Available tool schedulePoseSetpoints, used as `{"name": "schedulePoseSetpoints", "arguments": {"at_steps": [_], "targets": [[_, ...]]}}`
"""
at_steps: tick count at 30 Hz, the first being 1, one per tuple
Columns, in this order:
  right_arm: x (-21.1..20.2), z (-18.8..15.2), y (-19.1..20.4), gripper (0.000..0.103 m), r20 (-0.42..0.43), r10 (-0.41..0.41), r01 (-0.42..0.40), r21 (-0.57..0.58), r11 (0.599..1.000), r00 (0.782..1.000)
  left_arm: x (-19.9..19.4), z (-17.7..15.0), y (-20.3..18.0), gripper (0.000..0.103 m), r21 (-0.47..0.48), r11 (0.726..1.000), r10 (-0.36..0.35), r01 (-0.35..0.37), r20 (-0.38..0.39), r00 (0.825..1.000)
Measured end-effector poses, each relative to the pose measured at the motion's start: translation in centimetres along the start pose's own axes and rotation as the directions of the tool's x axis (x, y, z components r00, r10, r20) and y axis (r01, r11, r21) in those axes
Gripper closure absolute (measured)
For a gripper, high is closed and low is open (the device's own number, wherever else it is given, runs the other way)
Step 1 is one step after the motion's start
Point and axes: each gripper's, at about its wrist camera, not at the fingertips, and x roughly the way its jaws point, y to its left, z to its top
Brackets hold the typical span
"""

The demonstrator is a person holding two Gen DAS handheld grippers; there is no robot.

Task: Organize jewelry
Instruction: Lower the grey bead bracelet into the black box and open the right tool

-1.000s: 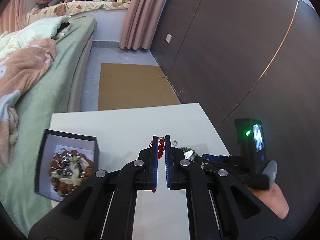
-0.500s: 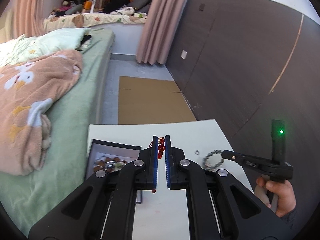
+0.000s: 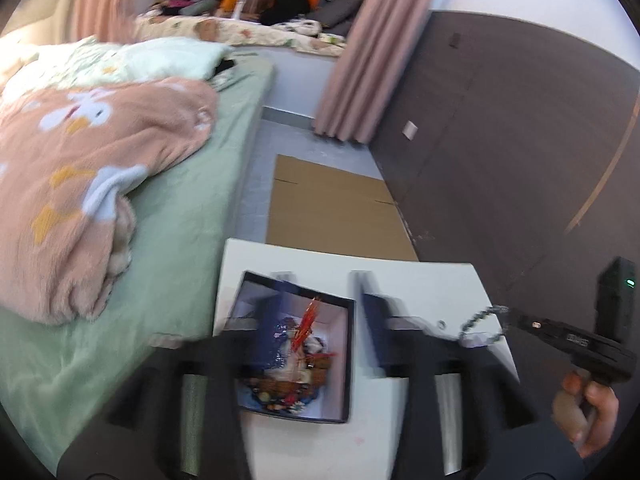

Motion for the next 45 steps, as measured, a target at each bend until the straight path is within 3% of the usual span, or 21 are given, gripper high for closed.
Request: {"name": "schedulePoseSetpoints", "arguments": {"at_steps": [5,9,18,30,32,33,34,39,41,45], "targets": [[-0.3,-0.1,2.1,0.095,0.038,0.055,-0.054,-0.035,0.998,0.998,0.8,-1.0,3.0,0.04,-0.089,0.996,0.007,-0.007,-0.001,1.0],[0.1,-0.1,4.3,0.095,0.048,0.115,-0.112,-0.067,0.991,0.992,0.6,-1.0,3.9,0.024,-0.103,0.995,-0.005,0.004,-0.012,1.0],[1.8,-0.6,9.6,0.095,0.051,0.225,-0.218,-0.117,0.969,0.973,-1.0,-0.8,5.8,0.009,-0.105,0.994,0.012,-0.013,-0.01,1.0],[4.3,-1.8,14.8,0.093,0.059,0.238,-0.226,-0.16,0.961,0.969,-1.6,-0.6,7.9,0.006,-0.138,0.99,0.003,-0.008,-0.039,0.999],[5.8,-2.3,15.6,0.084,0.02,0.239,-0.233,-0.166,0.958,0.971,-1.7,-0.6,8.0,0.006,-0.142,0.99,0.003,-0.009,-0.039,0.999],[6.2,-2.5,15.6,0.073,-0.002,0.23,-0.228,-0.166,0.96,0.973,-1.7,-0.6,8.0,0.006,-0.142,0.99,0.002,-0.008,-0.039,0.999],[6.6,-2.7,15.7,0.054,-0.016,0.212,-0.212,-0.16,0.964,0.977,-1.7,-0.7,8.0,0.006,-0.141,0.99,0.001,-0.007,-0.04,0.999],[5.3,-2.3,14.6,0.05,0.02,0.194,-0.188,-0.156,0.97,0.981,-1.8,-0.8,7.6,0.006,-0.128,0.992,-0.002,-0.003,-0.037,0.999],[4.6,-2.2,13.9,0.04,0.03,0.161,-0.155,-0.161,0.975,0.986,-1.7,-0.8,7.2,0.006,-0.117,0.993,-0.001,-0.003,-0.038,0.999],[3.8,-2.0,12.5,0.034,0.028,0.123,-0.118,-0.156,0.981,0.992,-1.3,-0.9,6.1,0.006,-0.096,0.995,-0.012,0.008,-0.044,0.999]]}}
